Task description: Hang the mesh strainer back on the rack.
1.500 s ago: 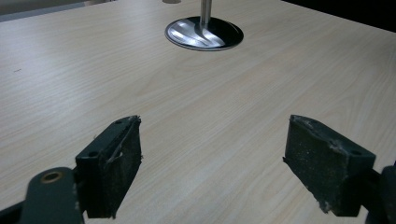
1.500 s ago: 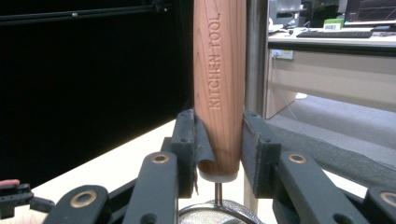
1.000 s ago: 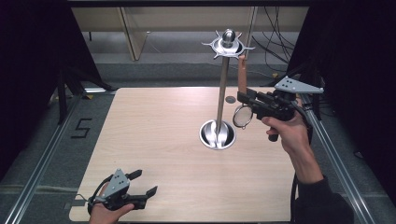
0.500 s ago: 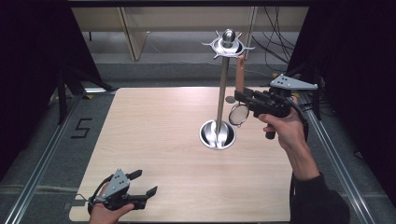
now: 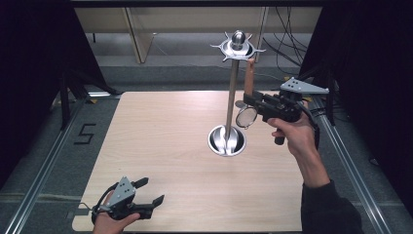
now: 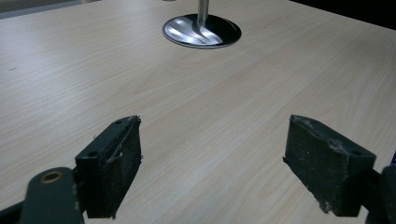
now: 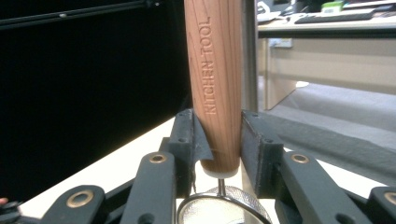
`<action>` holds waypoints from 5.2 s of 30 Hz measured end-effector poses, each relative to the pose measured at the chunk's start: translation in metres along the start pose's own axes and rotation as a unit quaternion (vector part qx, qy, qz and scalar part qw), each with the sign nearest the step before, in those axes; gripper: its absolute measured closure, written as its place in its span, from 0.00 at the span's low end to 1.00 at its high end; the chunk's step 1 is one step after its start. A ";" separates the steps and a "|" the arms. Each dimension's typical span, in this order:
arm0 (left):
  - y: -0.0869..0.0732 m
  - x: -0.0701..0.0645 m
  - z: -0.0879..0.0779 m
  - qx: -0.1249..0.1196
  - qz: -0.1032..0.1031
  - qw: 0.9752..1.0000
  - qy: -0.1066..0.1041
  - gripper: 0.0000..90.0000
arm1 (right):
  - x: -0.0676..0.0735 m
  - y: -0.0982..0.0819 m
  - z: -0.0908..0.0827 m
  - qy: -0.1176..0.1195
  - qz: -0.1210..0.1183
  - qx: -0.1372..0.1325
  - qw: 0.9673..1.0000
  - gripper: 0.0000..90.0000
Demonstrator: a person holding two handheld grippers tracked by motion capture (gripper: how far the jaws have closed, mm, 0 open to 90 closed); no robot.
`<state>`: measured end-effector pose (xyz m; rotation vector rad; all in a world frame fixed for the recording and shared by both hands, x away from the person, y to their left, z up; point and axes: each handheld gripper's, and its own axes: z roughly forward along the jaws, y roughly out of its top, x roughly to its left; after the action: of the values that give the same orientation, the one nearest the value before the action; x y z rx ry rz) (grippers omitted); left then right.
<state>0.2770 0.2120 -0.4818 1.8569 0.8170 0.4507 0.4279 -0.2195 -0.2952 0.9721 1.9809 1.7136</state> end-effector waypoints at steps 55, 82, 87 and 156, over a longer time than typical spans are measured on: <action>0.000 -0.001 -0.001 0.004 0.009 1.000 -0.001 0.20 | 0.015 -0.044 -0.015 -0.003 0.018 0.011 1.000 0.39; 0.000 -0.002 0.000 0.003 0.011 1.000 -0.005 0.20 | 0.018 -0.061 -0.015 0.026 0.034 0.039 0.998 0.37; 0.000 -0.002 0.000 0.003 0.008 1.000 -0.006 0.20 | 0.019 -0.064 -0.015 0.025 0.035 0.044 0.998 0.37; 0.000 -0.002 0.000 0.006 0.017 1.000 -0.009 0.20 | 0.031 -0.140 0.001 0.024 -0.018 0.183 0.983 0.34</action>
<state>0.2756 0.2104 -0.4816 1.8854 0.7793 0.4505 0.3686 -0.2024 -0.4250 1.0080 2.3845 1.3906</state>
